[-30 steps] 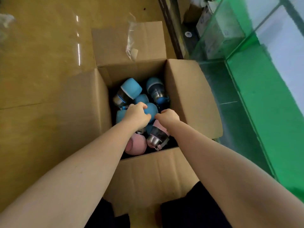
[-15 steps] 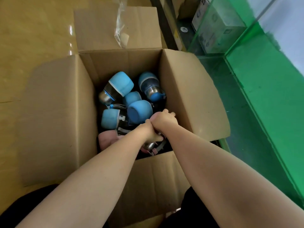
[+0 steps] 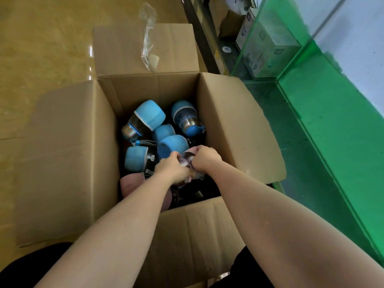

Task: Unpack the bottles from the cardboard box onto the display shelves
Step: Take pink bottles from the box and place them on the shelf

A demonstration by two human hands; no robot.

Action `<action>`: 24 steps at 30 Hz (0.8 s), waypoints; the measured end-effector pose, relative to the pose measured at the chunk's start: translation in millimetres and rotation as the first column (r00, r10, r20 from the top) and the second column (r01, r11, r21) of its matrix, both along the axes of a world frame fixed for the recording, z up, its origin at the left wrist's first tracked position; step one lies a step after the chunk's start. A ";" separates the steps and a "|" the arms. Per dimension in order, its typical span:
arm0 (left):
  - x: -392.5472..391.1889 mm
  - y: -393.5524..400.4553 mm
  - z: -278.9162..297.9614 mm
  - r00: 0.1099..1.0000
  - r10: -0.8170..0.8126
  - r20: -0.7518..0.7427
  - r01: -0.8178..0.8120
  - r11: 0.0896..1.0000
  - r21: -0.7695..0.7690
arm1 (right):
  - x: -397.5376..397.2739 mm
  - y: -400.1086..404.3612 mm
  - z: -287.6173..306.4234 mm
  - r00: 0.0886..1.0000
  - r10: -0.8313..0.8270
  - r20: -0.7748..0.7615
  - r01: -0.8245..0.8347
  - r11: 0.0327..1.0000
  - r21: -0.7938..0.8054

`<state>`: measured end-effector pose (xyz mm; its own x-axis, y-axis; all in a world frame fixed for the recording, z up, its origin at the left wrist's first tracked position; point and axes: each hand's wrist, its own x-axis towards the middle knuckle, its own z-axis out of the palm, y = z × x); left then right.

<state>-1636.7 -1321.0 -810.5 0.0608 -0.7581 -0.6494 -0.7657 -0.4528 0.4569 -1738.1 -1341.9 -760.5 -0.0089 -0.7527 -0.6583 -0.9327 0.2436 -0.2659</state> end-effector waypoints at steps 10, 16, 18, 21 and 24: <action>18.4 -21.4 75.7 0.993 0.094 0.068 -0.072 0.961 -0.268 | 5.2 1.2 -0.4 0.948 0.281 0.149 -0.244 0.944 -0.222; 29.9 -26.1 106.6 0.988 0.146 -0.043 -0.152 0.915 -0.375 | 15.6 -8.2 7.7 0.902 0.244 0.357 -0.045 0.874 -0.484; 38.2 -26.6 113.6 0.960 0.136 -0.244 -0.219 0.908 -0.357 | 18.3 -9.4 15.6 0.875 0.170 0.454 0.094 0.860 -0.502; 56.0 -30.6 128.5 0.765 0.197 -0.614 -0.399 0.892 -0.212 | 24.3 -18.5 36.0 0.790 0.021 0.612 0.290 0.867 -0.404; 70.8 -39.2 141.8 0.799 0.110 -0.592 -0.320 0.911 -0.262 | 43.1 -41.8 72.3 0.729 0.007 0.684 0.314 0.885 -0.344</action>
